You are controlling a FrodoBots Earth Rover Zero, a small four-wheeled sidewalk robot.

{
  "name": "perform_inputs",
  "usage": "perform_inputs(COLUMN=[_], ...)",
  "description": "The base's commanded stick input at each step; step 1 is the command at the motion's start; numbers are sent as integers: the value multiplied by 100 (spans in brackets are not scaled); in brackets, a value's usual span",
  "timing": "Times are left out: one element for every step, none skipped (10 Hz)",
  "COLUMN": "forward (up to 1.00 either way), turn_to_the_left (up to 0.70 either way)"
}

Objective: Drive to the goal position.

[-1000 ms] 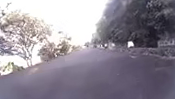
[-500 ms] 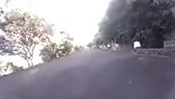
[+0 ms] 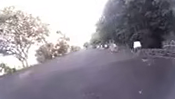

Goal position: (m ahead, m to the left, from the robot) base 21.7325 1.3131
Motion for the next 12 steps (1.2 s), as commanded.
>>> perform_inputs(forward=[85,85,85,85,85,85,85,85,85,85,85,85], turn_to_the_left=[0,0,0,-11,-23,-33,-21,-10,0,0,0,0])
